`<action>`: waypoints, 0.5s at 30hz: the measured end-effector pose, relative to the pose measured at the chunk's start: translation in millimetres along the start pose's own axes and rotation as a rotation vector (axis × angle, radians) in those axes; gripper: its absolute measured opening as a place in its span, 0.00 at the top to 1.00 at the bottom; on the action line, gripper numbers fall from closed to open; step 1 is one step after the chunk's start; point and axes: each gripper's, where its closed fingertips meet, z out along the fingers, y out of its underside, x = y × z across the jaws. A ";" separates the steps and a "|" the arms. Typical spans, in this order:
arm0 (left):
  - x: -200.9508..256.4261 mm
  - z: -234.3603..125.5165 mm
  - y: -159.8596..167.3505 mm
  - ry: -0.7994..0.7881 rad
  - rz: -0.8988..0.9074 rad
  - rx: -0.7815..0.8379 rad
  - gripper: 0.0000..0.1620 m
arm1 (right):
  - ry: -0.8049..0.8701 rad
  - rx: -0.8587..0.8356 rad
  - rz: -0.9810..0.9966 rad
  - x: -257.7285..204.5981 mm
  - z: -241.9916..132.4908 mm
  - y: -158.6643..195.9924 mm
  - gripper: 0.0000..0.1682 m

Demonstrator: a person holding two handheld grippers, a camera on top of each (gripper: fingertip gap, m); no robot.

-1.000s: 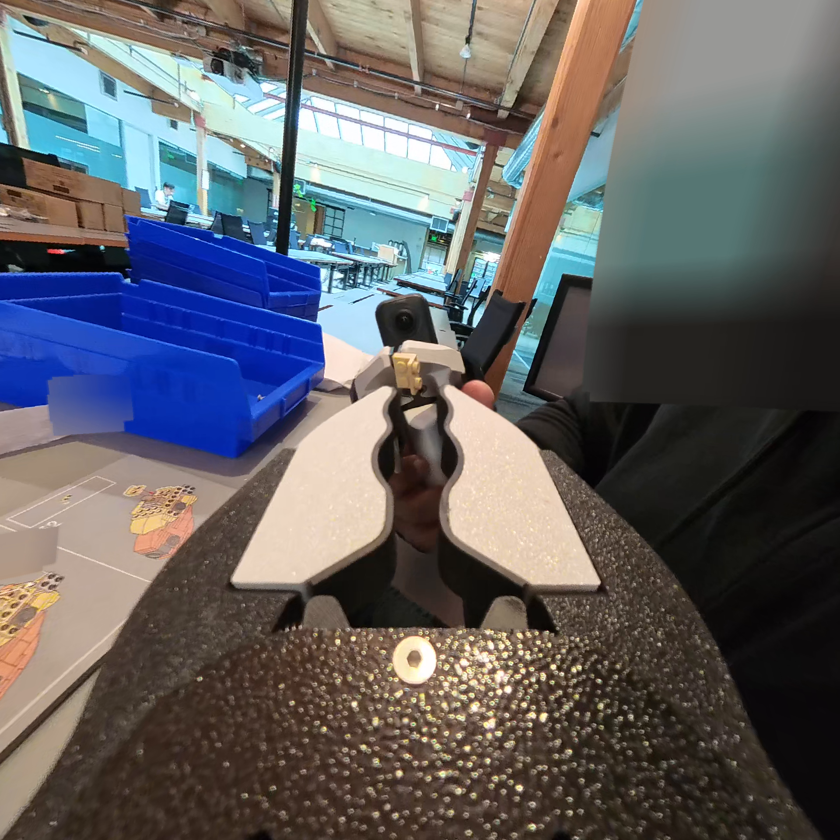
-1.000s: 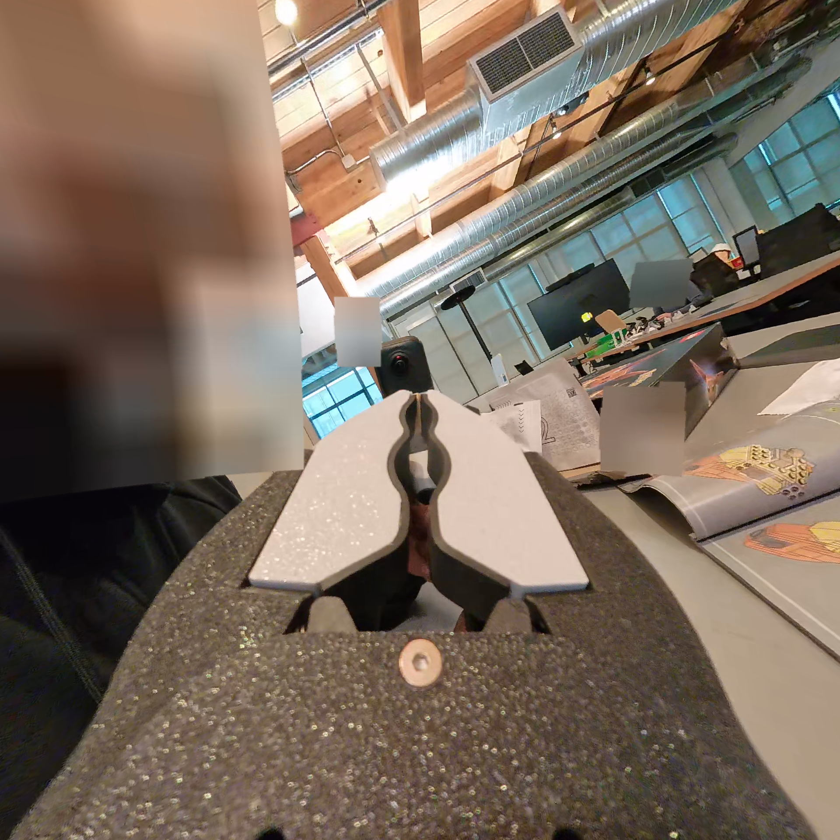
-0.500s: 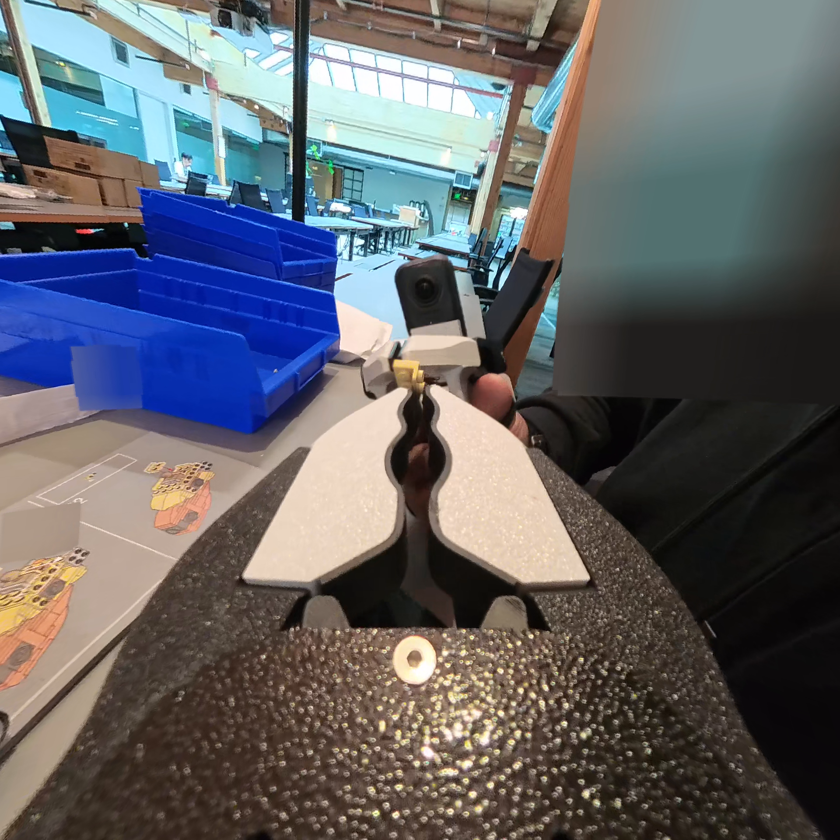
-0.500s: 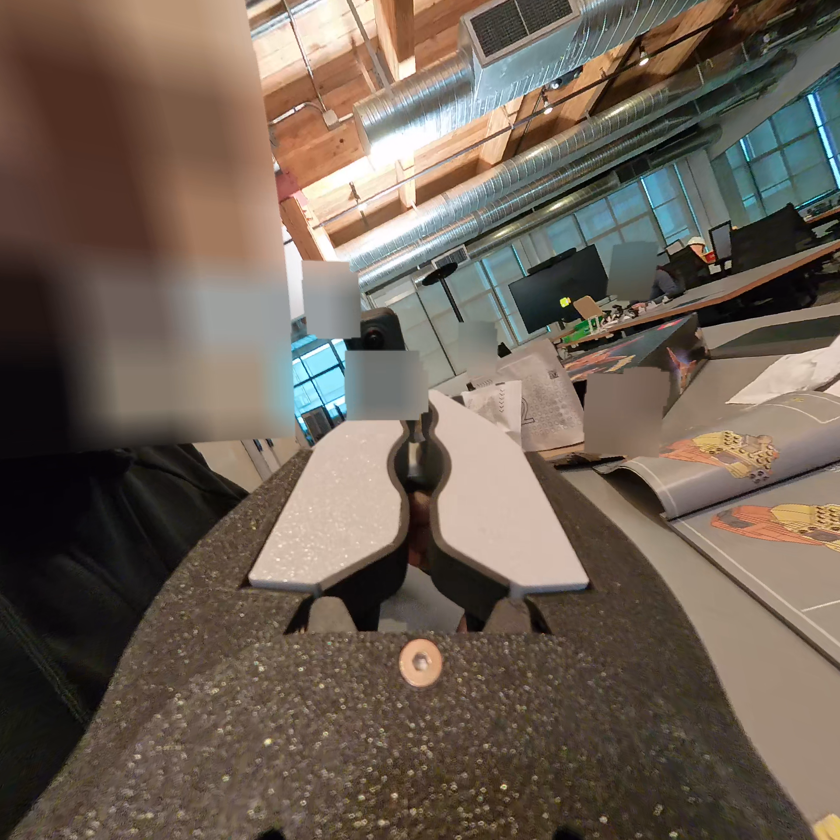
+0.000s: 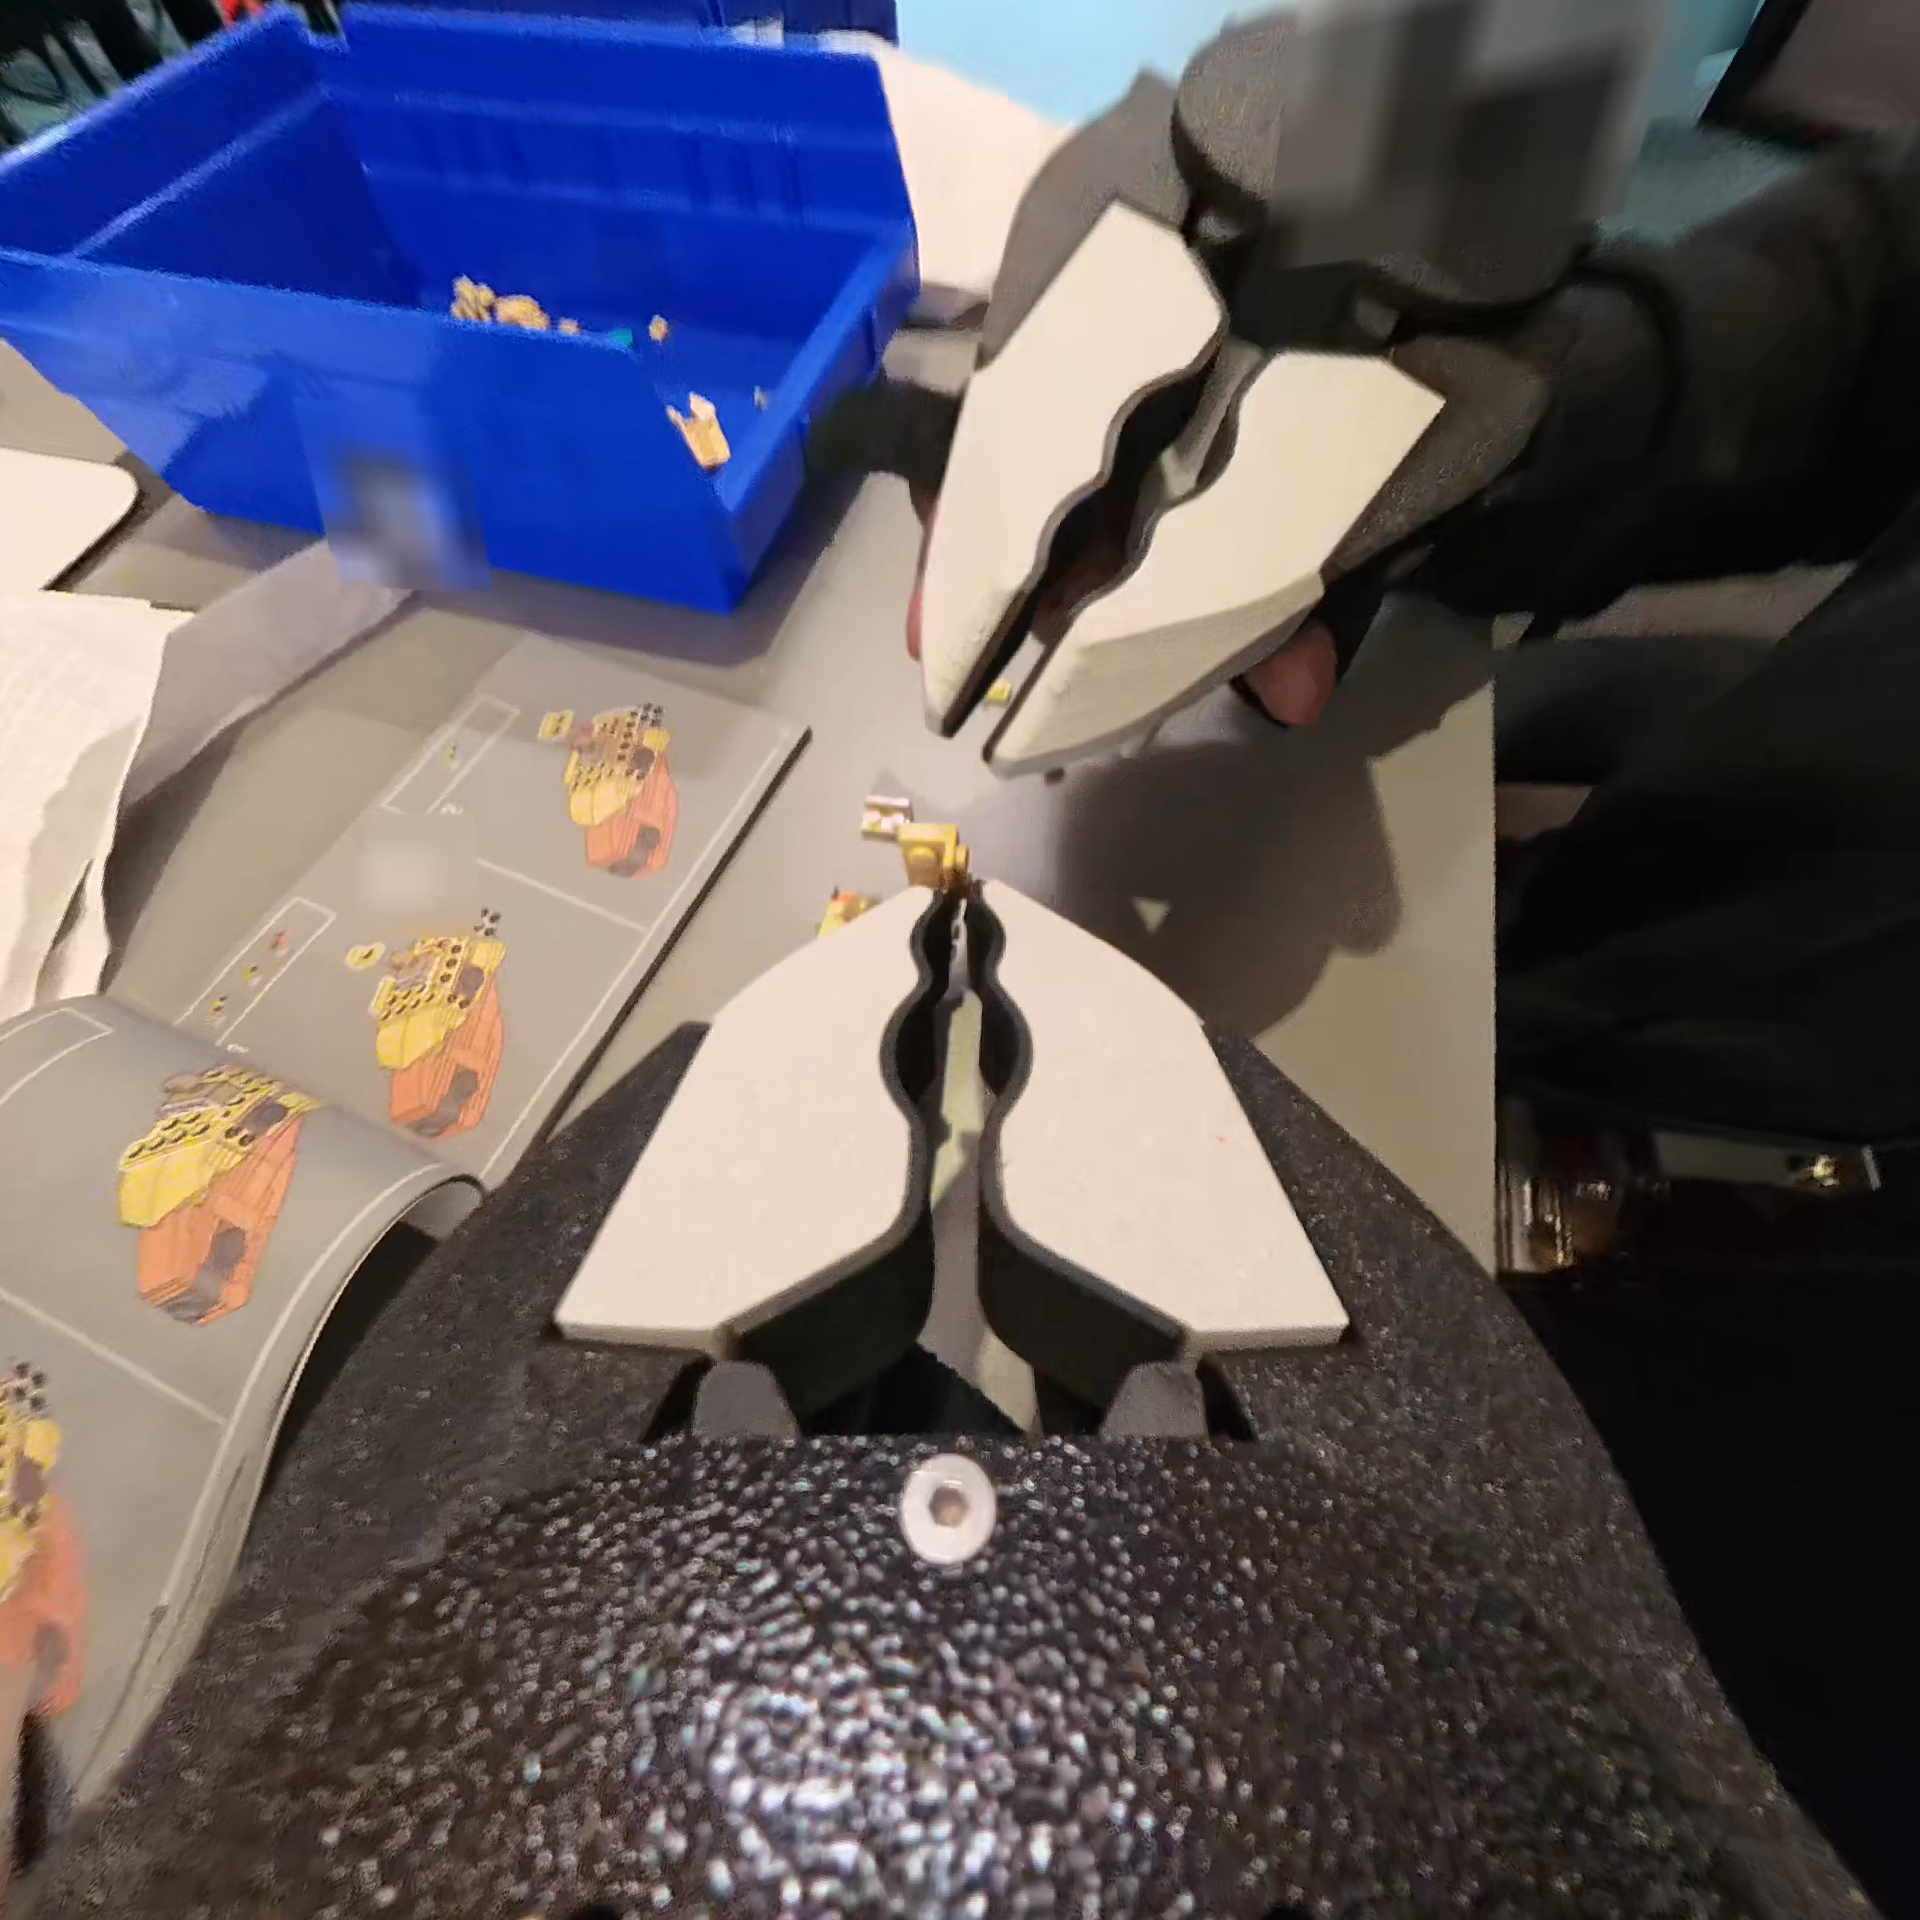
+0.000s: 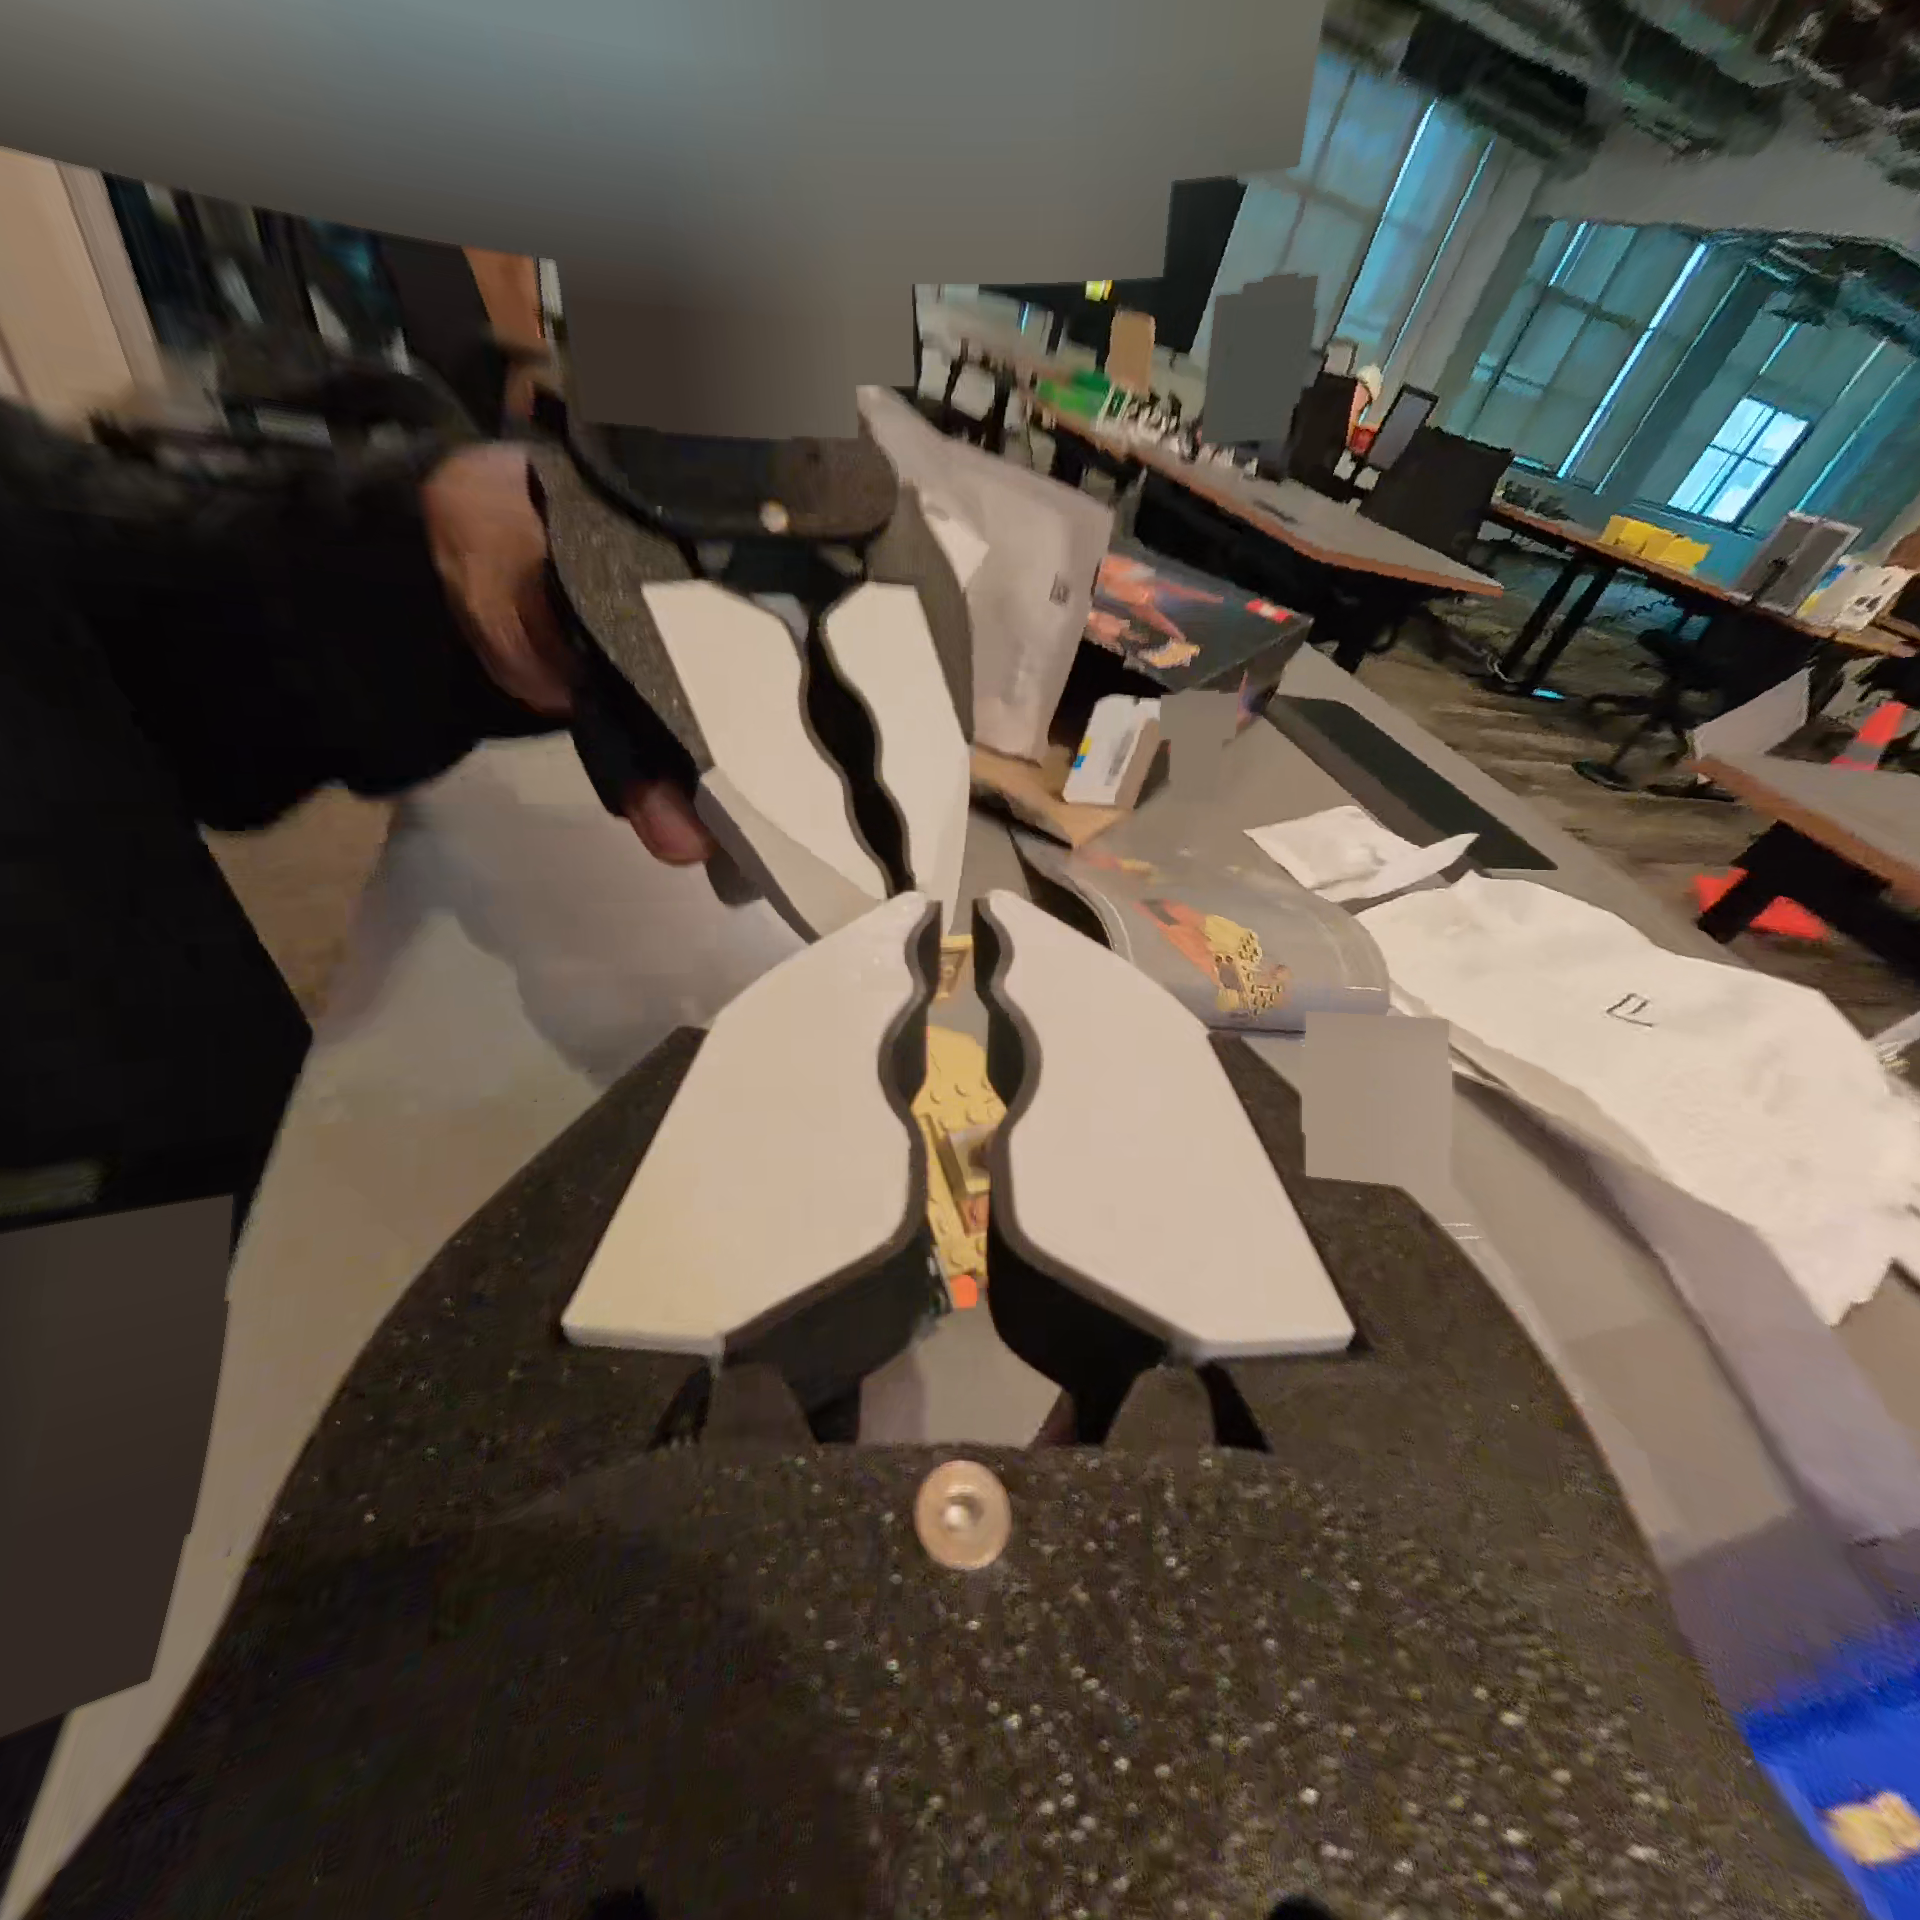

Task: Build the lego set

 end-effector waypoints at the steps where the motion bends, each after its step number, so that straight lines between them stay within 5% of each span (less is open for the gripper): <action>1: 0.2 1.1 3.3 -0.007 0.016 -0.035 0.99 | -0.011 -0.032 -0.030 -2.1 2.4 3.1 0.97; 15: 3.0 4.4 18.2 -0.008 0.114 -0.179 0.99 | -0.044 -0.220 -0.162 -9.9 9.1 34.5 0.99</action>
